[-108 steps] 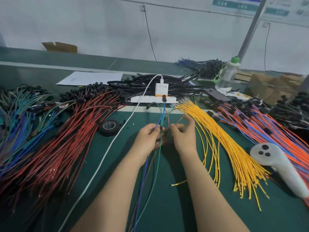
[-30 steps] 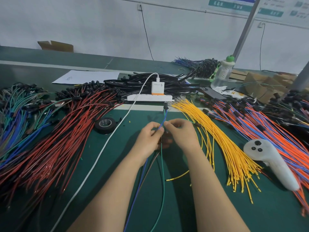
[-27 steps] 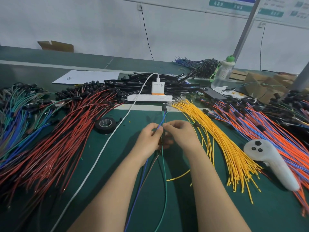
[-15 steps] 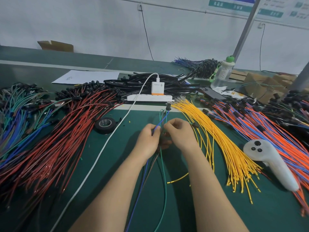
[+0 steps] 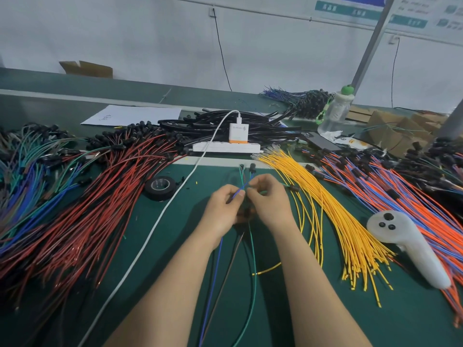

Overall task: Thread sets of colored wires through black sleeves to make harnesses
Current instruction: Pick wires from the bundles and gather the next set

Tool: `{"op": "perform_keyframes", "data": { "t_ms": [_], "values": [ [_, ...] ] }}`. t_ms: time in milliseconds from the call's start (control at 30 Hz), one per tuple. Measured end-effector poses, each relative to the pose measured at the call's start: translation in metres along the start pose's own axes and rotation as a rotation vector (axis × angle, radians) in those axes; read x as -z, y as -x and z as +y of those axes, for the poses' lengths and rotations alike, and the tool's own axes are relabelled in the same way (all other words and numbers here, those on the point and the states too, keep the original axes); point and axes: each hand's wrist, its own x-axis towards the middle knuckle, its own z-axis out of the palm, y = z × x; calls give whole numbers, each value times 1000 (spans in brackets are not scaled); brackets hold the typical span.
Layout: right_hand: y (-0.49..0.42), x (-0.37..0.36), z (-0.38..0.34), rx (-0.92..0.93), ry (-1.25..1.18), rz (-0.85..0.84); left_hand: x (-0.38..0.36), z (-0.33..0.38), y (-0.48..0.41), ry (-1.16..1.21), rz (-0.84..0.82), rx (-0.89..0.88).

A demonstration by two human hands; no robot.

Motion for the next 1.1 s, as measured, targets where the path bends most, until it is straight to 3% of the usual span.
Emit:
{"op": "perform_keyframes", "data": {
  "t_ms": [333,567,767,933,1100],
  "values": [
    [1,10,-3,-41,127,-82,-3,-3,-2,-169,88,13],
    [0,9,-5,-68,138,-97,-2,-7,-3,-221,40,-20],
    [-1,3,1,-99,92,27,-1,-5,-3,-193,67,-2],
    [-4,-1,3,-109,79,9,0,-6,-4,-244,89,-28],
    [-4,4,2,12,-45,74,-3,-5,-1,-335,91,-146]
  ]
}}
